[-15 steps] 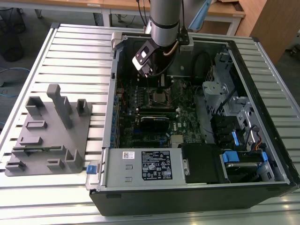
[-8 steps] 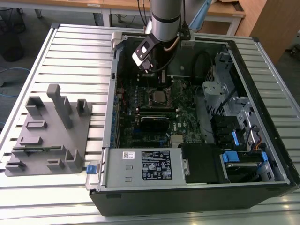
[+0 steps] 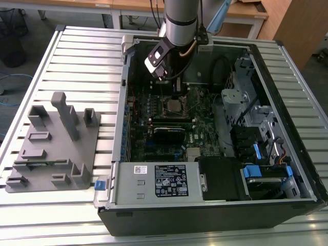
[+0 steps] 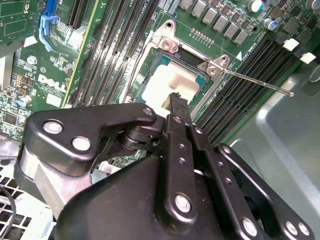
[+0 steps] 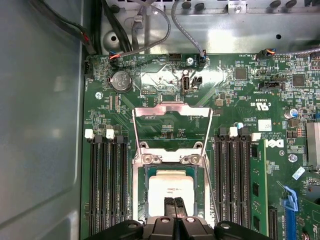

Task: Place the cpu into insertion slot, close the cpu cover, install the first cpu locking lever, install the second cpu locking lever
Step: 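Place the cpu into insertion slot, then close the cpu cover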

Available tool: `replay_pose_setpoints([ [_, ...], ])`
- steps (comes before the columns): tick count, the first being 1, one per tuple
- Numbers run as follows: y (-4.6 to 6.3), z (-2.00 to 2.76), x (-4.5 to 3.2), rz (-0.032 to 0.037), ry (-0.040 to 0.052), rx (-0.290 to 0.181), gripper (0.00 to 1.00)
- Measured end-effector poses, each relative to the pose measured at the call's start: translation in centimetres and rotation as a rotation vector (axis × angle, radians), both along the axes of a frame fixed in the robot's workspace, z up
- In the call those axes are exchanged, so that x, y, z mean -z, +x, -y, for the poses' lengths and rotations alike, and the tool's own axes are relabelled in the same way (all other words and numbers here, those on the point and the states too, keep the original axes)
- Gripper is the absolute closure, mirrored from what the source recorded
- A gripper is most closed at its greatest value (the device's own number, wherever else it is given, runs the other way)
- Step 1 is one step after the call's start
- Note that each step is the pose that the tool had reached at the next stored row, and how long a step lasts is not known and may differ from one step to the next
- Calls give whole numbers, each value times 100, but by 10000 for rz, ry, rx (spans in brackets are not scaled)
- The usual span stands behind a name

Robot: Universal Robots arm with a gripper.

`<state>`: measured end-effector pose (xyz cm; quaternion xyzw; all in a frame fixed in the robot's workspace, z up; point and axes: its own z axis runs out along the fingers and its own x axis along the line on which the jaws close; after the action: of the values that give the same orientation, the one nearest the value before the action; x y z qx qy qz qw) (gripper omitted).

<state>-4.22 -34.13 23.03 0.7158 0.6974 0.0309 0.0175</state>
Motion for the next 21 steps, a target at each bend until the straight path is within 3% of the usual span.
replay_pose_setpoints([
  [8, 0, 17, -3, 0, 0, -2, 90],
  [21, 0, 17, -79, 1, 2, -2, 90],
])
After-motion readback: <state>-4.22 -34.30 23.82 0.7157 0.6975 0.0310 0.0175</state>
